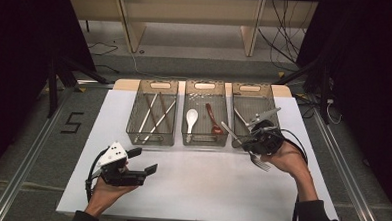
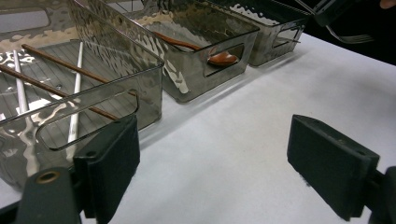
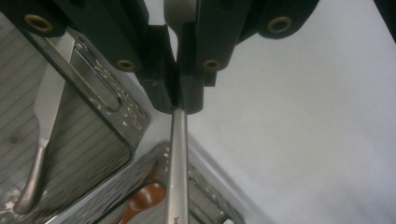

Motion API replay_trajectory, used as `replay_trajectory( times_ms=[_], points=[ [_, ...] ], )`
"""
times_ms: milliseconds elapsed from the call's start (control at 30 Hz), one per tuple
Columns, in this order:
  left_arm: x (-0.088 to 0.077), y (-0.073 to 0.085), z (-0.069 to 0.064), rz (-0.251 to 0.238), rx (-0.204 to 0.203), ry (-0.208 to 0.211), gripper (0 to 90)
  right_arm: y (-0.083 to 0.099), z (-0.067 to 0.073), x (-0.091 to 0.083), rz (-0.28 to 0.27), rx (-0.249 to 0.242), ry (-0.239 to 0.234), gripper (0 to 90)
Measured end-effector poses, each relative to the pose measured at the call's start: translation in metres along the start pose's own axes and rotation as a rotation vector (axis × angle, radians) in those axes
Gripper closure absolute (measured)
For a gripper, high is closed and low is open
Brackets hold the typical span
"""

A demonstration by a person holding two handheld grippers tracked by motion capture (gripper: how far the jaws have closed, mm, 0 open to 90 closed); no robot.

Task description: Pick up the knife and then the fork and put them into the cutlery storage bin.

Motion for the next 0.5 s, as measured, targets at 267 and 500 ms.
replay_trajectory(
  times_ms=[267, 500],
  points=[
    [0.0, 0.0, 0.0, 0.0, 0.0, 0.0, 16.8, -0.01, -0.012, -0.007, -0.043, 0.031, 0.02, 85.3],
    [0.0, 0.0, 0.0, -0.001, 0.001, 0.001, 16.8, -0.017, -0.02, -0.011, -0.066, 0.052, 0.036, 85.3]
  ],
)
Point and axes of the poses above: each handheld gripper's, and its own axes: x roughly forward along the jaws, y roughly out of its underside, z roughly to its left, the point moved 8 cm from there along x, roughly forward along the jaws, and after that the axes turned 8 degrees about -y, right-handed, at the moved point
